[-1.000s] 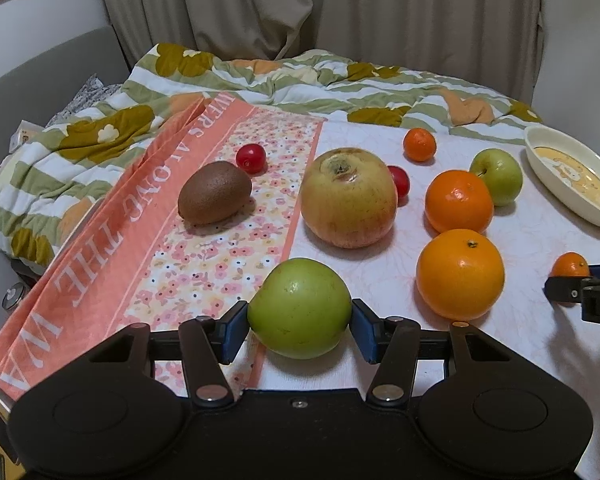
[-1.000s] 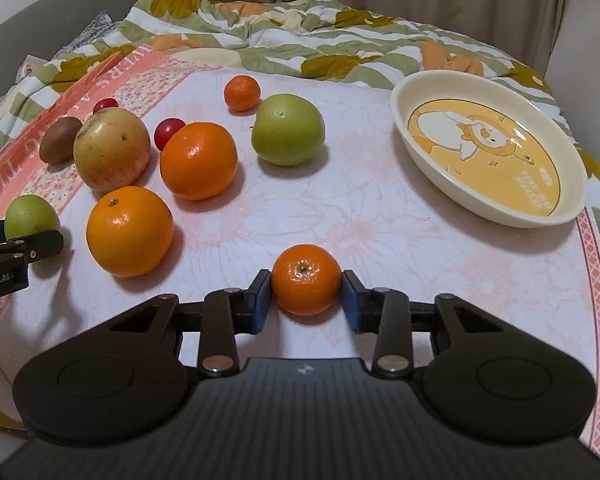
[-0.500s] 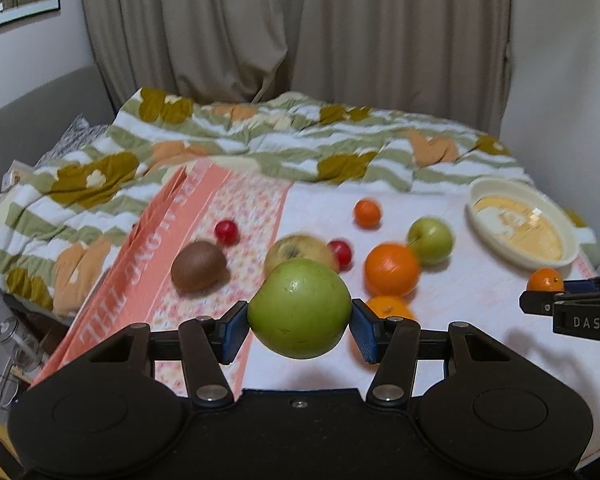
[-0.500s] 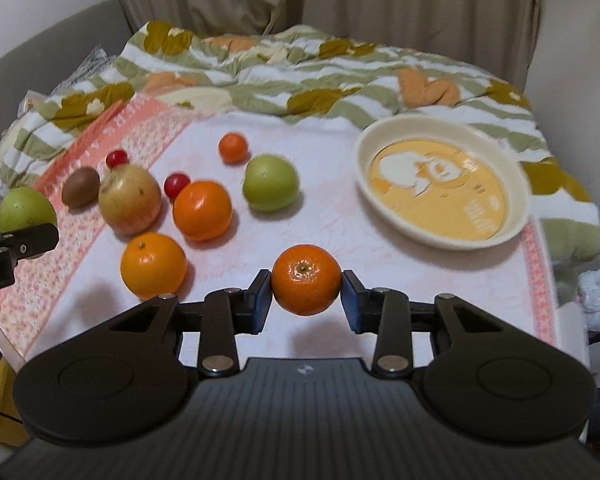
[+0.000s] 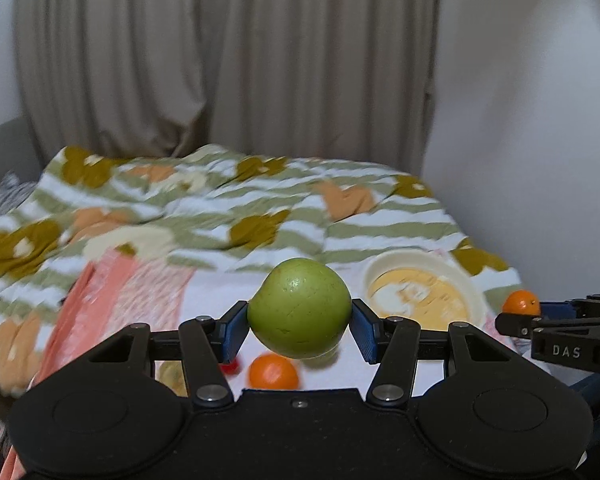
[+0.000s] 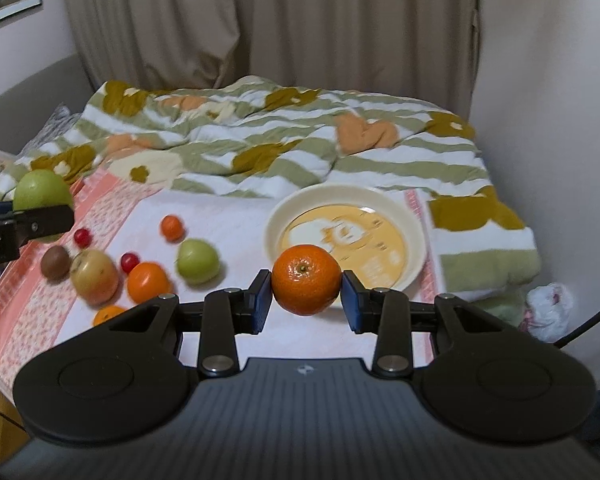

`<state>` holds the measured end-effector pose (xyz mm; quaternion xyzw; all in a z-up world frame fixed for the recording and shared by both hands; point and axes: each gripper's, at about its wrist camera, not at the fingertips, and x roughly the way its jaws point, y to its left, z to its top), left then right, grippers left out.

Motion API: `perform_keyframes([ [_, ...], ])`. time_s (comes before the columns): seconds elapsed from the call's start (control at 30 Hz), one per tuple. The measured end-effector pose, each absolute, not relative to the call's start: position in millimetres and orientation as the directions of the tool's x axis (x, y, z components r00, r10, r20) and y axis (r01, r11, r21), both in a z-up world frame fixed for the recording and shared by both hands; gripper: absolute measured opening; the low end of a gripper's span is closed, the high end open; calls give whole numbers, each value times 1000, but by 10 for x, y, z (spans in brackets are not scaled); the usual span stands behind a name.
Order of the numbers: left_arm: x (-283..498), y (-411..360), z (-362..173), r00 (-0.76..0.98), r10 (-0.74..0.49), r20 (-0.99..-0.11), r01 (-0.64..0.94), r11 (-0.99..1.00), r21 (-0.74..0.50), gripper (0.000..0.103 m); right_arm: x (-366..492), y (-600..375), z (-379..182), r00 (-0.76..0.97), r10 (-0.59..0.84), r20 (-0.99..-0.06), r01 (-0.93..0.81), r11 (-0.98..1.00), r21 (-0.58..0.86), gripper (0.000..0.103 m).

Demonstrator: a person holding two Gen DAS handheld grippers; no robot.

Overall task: Organize fruits
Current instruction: 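Carry the green apple and tangerine to the white bowl with both tools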

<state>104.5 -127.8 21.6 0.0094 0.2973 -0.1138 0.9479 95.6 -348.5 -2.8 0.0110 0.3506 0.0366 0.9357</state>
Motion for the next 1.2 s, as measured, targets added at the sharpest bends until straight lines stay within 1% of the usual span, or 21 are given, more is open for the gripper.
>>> perform_keyframes([
  [0.2,1533,-1653,296,779,-310,-545,343,938,-43,58,1259,-3744,82,755,17,-656,12,999,40,52],
  [0.3,1813,-1848,258,754,-356,-552,410,912,-28,58,1433,-3856,89,752,-15,-659,54,998,40,52],
  [0.4,2112,-2065,149,723,-387,-573,469,883,-5,58,1644,-3996,62,746,-39,-664,96,994,49,52],
  [0.57,2601,-2368,-131,651,-427,-627,544,839,-7,58,1997,-4171,-88,717,-65,-694,154,986,67,52],
  [0.93,3232,-2916,-884,509,-443,-738,667,745,13,58,2463,-4408,-506,651,-125,-749,271,960,75,52],
  [1.07,3285,-3100,-1108,474,-423,-772,705,708,45,58,2506,-4462,-604,633,-139,-762,305,949,80,53],
  [1.2,3288,-3196,-1212,466,-412,-783,721,690,67,58,2511,-4530,-668,624,-148,-767,331,940,87,52],
])
